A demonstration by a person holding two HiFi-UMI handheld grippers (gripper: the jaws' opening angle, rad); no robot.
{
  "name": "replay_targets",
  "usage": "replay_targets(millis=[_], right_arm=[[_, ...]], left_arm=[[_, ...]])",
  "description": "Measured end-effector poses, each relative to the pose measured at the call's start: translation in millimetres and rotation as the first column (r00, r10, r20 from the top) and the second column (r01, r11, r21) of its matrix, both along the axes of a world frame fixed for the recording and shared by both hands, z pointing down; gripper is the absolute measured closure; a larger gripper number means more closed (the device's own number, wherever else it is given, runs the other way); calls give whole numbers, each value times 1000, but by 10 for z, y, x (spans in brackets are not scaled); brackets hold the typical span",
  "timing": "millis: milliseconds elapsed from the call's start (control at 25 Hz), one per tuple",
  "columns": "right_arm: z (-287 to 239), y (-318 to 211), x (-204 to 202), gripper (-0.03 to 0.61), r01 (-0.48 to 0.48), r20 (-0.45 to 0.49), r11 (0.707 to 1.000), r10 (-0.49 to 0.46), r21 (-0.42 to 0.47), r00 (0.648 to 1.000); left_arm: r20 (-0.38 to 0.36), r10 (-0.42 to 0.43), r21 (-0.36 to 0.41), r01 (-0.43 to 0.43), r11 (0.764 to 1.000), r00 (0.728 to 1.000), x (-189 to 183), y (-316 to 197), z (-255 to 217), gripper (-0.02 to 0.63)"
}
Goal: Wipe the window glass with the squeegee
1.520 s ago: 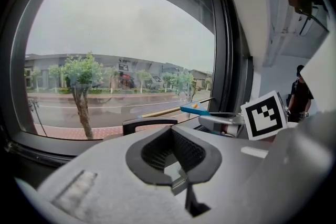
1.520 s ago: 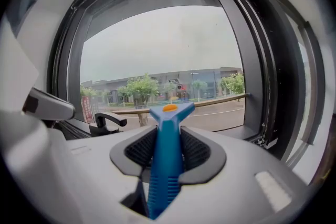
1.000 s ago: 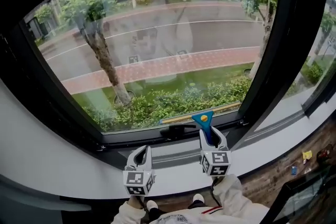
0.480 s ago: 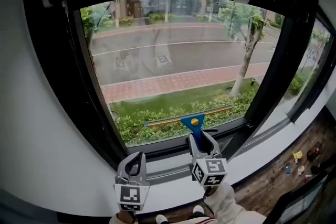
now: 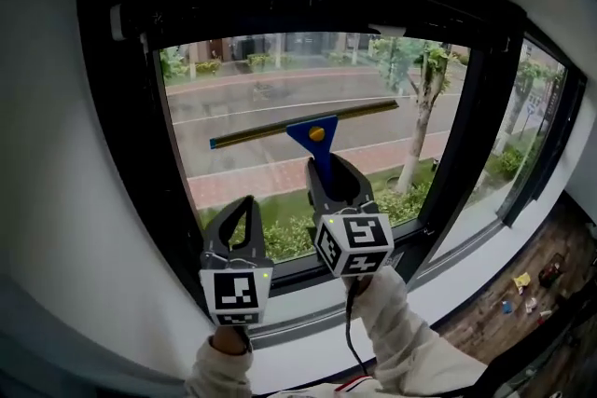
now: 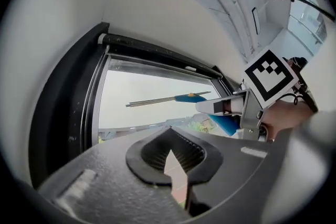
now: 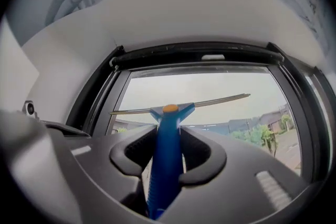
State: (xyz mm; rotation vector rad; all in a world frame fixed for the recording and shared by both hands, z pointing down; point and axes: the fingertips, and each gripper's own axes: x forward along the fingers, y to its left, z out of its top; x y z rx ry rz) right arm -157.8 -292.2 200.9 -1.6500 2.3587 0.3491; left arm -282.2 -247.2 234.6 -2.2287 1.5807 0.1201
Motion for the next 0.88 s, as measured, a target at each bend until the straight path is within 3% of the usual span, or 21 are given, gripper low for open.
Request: replay_targets(millis=[120,240,400,640,720,880], right_arm=[[-469,-103,-79,436,16,-1,998,-16,57,1000],[-869,-210,-100,436,18,3,995,-18,97,1000],[-1277,-318,-158,437,45,18,990,-48,132,999],[-1599,-435,-311,437,62,16,984,-65,169,998],[-1683,-458,-335,436,59,29,983,-65,177,997],[-1843,-510,-345,436,51,71,981,-66,187,995]], left_arm=[[36,-9,45,8,999,999,108,-95,-426,615],[124,-33,71,24,997,992,211,-157,-793,615],[243,-136,139,104,985,961,247,-177,-1159,615],[317,-244,200,187,962,916,238,-281,-1451,615],[361,-303,230,231,945,882,229,-317,-1525,615],[453,-467,344,334,877,759,203,-315,-1663,615]])
